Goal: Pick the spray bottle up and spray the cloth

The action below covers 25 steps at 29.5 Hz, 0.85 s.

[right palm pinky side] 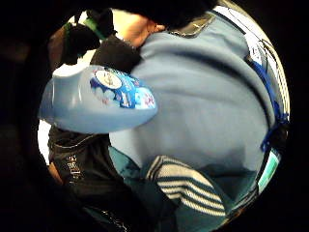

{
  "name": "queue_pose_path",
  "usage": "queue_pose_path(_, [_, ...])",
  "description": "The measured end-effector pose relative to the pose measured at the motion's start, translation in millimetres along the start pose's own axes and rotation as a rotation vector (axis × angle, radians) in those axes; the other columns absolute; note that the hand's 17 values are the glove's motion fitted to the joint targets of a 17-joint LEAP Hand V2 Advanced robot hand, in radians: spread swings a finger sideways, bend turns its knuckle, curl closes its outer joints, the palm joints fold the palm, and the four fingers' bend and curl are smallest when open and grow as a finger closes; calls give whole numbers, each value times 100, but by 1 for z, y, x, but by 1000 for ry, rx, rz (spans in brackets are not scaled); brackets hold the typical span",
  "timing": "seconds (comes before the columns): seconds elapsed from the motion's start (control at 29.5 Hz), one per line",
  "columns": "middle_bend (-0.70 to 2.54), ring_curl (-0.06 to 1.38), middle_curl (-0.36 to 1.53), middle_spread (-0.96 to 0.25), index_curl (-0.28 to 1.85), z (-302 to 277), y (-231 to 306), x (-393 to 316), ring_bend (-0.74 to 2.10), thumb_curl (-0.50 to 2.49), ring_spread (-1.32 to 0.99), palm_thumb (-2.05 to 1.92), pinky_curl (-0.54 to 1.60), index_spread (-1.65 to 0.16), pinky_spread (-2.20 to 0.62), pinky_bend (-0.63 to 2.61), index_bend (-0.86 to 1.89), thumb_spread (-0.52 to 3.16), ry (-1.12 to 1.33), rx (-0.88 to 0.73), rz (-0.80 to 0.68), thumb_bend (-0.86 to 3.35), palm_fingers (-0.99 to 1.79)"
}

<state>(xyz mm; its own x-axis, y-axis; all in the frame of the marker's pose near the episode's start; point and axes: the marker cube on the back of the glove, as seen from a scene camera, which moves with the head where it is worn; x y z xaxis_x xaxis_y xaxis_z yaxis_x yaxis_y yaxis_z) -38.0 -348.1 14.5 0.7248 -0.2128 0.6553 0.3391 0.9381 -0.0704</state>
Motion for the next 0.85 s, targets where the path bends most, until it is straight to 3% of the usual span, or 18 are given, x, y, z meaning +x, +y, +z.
queue_pose_path(0.2, [28,43,44,-1,47,-15,23,-11,54,66,-5,86,41,-30,19,37,0,80,320,-5,177,-7,46])
queue_pose_path(0.41, [22,40,41,2,36,-32,52,-34,49,57,0,72,42,-34,23,47,1,90,658,99,356,-7,24])
queue_pose_path(0.61, [21,36,39,2,28,-33,77,-58,44,51,3,66,42,-39,24,53,5,96,782,154,466,-4,13])
queue_pose_path(0.85, [19,34,37,3,24,-26,87,-72,43,46,6,64,41,-41,24,56,10,100,785,116,460,-3,10])
